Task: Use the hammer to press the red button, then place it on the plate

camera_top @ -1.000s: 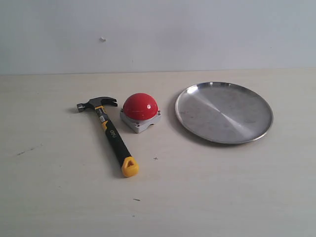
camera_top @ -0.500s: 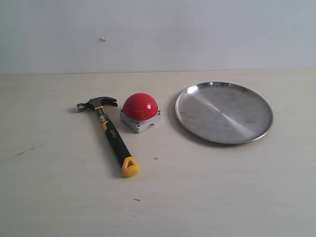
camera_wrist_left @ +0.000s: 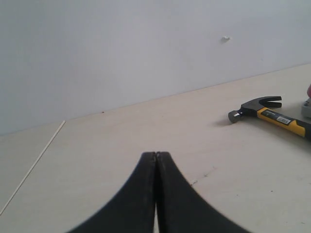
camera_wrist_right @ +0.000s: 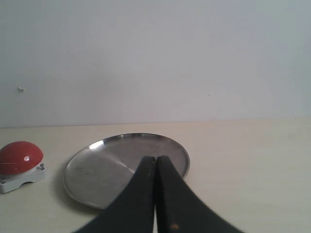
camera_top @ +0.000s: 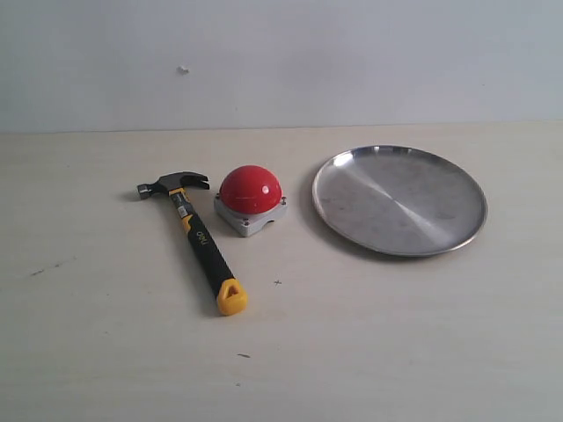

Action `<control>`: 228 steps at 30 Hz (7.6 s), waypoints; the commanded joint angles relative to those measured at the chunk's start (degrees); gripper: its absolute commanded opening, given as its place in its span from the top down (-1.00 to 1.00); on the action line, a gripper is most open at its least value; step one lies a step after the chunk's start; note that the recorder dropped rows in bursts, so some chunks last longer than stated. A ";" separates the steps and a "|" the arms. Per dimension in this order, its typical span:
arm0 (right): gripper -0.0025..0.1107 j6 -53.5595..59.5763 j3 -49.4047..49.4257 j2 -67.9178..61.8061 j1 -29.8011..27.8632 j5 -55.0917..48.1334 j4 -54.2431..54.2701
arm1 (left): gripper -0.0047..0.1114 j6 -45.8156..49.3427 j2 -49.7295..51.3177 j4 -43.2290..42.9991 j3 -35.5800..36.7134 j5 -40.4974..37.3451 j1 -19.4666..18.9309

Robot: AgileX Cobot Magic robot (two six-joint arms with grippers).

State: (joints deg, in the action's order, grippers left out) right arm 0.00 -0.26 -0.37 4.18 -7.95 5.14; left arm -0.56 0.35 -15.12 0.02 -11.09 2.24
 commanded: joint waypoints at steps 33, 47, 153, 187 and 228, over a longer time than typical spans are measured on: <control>0.96 0.00 0.26 0.37 -0.37 0.32 -0.10 | 0.92 -78.60 34.58 -34.85 -25.84 35.49 -0.16; 0.96 0.00 0.26 0.37 -0.37 0.32 -0.10 | 0.92 -89.31 54.23 -84.82 -50.68 26.66 -0.16; 0.96 0.00 0.26 0.37 -0.37 0.32 -0.10 | 0.92 -35.03 107.95 42.50 -79.52 -24.49 22.96; 0.96 0.00 0.26 0.37 -0.37 0.32 -0.10 | 0.92 -80.08 113.15 7.73 -92.64 -49.97 30.22; 0.96 0.00 0.26 0.37 -0.37 0.32 -0.10 | 0.92 -73.06 134.68 2.18 -119.33 -58.87 25.10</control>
State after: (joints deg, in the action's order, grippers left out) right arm 0.00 -0.26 -0.37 4.18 -7.95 5.14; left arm -73.96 135.08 -12.82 -118.79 -69.21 27.22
